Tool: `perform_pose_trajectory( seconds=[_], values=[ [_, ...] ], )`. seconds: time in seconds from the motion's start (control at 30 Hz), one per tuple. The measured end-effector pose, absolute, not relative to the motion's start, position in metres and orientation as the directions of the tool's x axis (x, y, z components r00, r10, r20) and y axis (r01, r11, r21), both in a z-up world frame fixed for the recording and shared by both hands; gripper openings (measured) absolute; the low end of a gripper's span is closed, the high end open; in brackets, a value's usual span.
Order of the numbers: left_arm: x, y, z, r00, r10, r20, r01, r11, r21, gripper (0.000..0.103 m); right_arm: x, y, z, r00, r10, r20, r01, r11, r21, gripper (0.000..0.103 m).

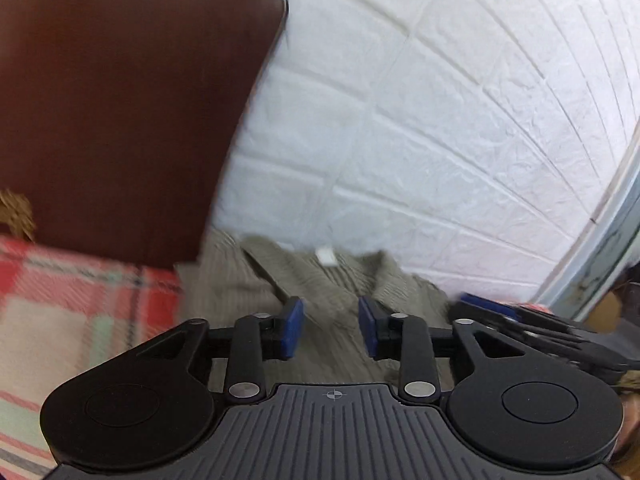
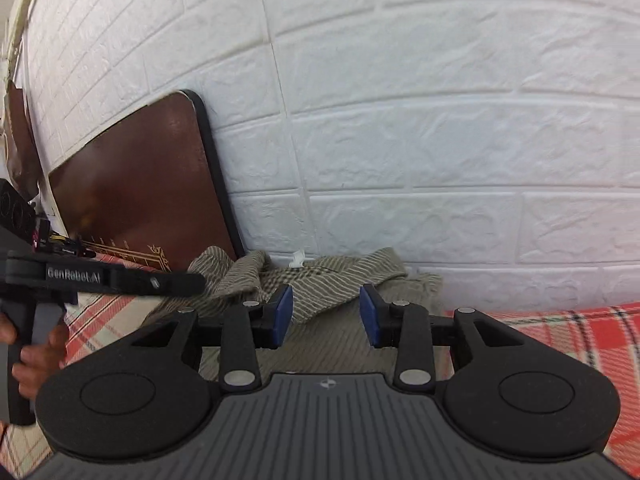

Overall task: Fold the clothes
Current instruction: 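Pull both grippers back from the folded shirt, collar facing up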

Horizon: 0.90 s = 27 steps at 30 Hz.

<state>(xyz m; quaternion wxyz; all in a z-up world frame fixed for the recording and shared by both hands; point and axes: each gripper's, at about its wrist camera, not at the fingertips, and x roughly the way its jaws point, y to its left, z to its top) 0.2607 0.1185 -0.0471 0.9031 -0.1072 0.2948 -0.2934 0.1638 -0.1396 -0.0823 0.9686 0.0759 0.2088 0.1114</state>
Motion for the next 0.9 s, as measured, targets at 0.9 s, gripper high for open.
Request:
perform_pose_trajectory(
  seconds=[0.9],
  values=[
    [0.156, 0.094, -0.089, 0.726, -0.456, -0.514, 0.518, 0.855, -0.027, 0.057, 0.096, -0.126, -0.115, 0.88, 0.218, -0.423, -0.15, 0.971, 0.188, 0.045]
  ],
)
